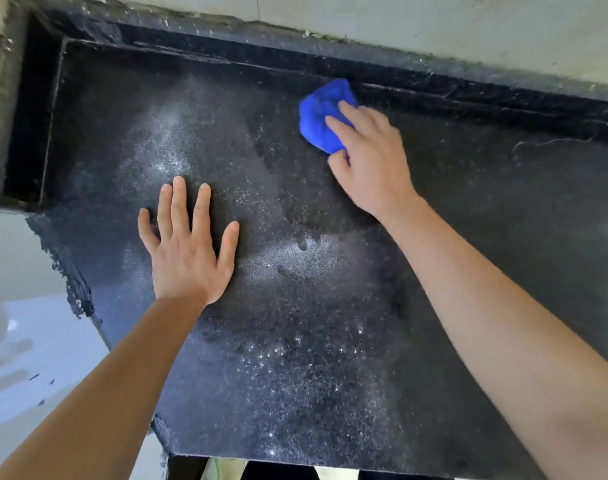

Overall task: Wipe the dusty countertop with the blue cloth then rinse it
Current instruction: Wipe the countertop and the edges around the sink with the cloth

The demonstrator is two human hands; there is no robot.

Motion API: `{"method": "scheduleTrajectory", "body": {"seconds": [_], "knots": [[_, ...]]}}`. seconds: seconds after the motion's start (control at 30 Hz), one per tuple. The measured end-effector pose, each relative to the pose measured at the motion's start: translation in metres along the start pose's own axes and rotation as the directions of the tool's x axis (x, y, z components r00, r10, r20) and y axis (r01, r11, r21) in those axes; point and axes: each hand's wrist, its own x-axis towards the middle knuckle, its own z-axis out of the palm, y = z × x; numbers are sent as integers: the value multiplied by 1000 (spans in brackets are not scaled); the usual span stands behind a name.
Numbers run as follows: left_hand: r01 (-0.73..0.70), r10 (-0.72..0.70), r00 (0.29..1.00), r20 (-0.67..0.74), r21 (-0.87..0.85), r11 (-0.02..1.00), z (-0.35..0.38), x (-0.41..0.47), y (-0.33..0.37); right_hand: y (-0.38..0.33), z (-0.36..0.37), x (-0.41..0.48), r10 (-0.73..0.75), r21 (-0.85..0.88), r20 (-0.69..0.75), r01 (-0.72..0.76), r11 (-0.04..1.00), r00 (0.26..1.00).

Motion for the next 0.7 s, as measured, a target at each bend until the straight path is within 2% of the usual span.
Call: {"method": "scheduleTrajectory", "body": {"seconds": [0.1, 0.17, 0.2, 0.27, 0.33, 0.4, 0.53, 0.6, 0.7], "knots": [[6, -6, 1000, 3, 14, 1000, 0, 0, 0, 46, -11, -16, 305, 5, -2, -305, 952, 952], [6, -7, 1000, 9, 36, 999, 0, 0, 0, 28, -7, -9, 479, 39, 13, -479, 877, 878], [6, -7, 1000, 15, 40, 999, 0, 0, 0, 6, -3, -2, 509, 44, 28, -510, 859, 860], [9, -10, 1000, 20, 38, 999, -1, 0, 0, -41, 5, 18, 411, 38, 85, -415, 909, 908], [15, -15, 1000, 17, 39, 999, 0, 0, 1, -86, 15, 38, 208, 50, 155, -218, 975, 966], [20, -21, 1000, 13, 34, 999, 0, -1, 0, -116, 22, 54, 61, 60, 207, -75, 995, 977], [19, -20, 1000, 8, 22, 1000, 1, 0, 0, -96, 17, 55, -85, 61, 239, 72, 996, 967], [19, -19, 1000, 8, 15, 1000, 0, 0, -1, -58, 10, 38, -68, 47, 199, 60, 997, 978], [14, -14, 1000, 10, 11, 1000, 0, 0, -1, 6, -2, -6, 141, 8, 131, -144, 990, 981]]}}
